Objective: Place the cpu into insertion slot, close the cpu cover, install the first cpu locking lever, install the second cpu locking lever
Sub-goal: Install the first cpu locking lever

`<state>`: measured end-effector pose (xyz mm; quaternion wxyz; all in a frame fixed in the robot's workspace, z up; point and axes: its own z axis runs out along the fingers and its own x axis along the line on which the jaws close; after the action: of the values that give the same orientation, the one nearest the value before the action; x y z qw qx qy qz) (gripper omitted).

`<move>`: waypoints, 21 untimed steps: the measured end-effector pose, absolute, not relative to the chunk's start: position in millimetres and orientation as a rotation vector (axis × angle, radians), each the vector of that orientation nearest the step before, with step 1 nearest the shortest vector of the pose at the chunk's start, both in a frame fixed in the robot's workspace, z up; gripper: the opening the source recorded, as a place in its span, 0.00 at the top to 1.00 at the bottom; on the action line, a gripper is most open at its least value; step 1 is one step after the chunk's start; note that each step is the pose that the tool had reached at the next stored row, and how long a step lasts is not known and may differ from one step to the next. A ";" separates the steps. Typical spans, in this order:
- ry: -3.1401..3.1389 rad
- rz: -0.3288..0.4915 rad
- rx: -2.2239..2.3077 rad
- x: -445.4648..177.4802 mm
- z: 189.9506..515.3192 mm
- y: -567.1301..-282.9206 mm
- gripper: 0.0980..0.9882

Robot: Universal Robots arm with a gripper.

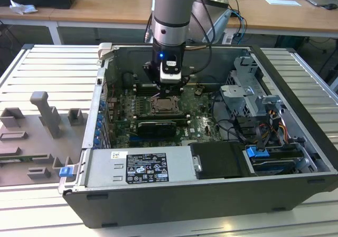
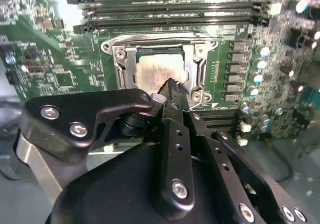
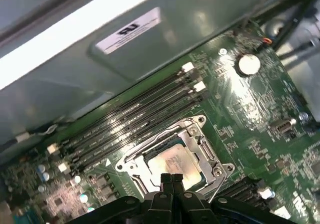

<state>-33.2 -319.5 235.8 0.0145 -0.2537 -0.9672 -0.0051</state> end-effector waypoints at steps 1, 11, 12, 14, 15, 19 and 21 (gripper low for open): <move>-3.017 -0.015 -0.764 -33.2 235.8 -319.5 0.99; -3.079 -0.011 -0.451 -33.2 235.7 -319.5 0.99; -3.083 -0.010 -0.424 -33.2 235.7 -319.5 0.99; -3.091 -0.009 -0.358 -33.2 235.7 -319.5 0.99; -3.094 -0.009 -0.325 -33.2 235.7 -319.5 0.99; -3.108 -0.007 -0.188 -33.2 235.6 -319.6 0.99; -3.115 -0.010 -0.152 -33.3 235.5 -319.5 0.99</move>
<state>-33.3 -319.5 235.5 0.0116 -0.0488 -0.9987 -0.0032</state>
